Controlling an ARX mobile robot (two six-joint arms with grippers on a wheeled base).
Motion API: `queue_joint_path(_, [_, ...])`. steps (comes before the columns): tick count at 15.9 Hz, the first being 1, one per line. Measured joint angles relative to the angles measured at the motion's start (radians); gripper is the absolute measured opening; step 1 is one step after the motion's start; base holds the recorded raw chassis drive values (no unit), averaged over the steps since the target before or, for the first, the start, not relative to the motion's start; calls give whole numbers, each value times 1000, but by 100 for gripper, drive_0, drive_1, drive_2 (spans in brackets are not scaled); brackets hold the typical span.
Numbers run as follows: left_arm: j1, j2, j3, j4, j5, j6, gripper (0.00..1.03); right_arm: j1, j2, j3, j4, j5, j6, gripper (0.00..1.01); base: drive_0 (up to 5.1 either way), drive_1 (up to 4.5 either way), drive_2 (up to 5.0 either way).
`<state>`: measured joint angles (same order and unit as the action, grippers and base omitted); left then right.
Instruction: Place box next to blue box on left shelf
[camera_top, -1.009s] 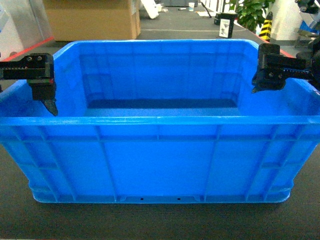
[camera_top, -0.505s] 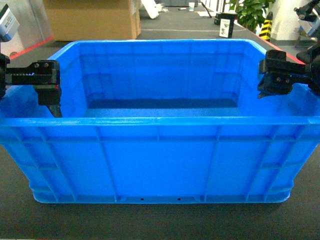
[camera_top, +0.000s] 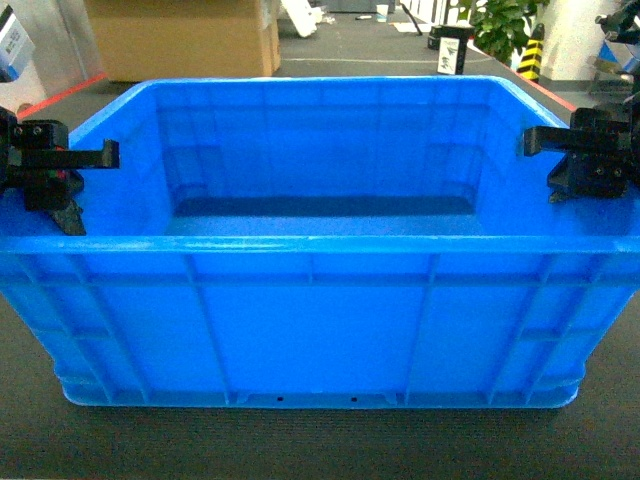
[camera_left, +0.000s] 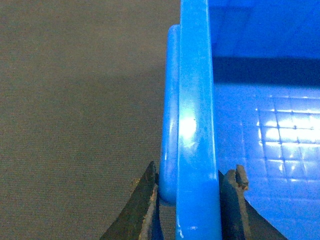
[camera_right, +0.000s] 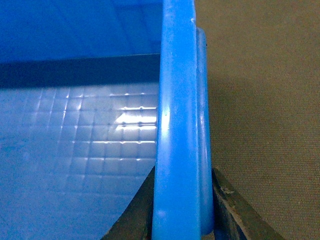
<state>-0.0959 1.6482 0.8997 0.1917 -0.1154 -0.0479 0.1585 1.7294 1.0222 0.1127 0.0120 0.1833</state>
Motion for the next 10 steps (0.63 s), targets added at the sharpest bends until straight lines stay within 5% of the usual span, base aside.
queue_joint_path(3, [-2, -59, -108, 161, -6, -11, 19, 33, -61, -91, 119, 42, -15, 22, 0, 0, 0])
queue_joint_path(6, [-24, -205, -231, 332, -32, -26, 19, 78, -202, -197, 265, 134, -51, 22, 0, 0, 0])
queue_joint_path(10, [-97, -453, -475, 575, -142, 36, 18, 139, -407, -404, 437, 273, -90, 22, 0, 0, 0])
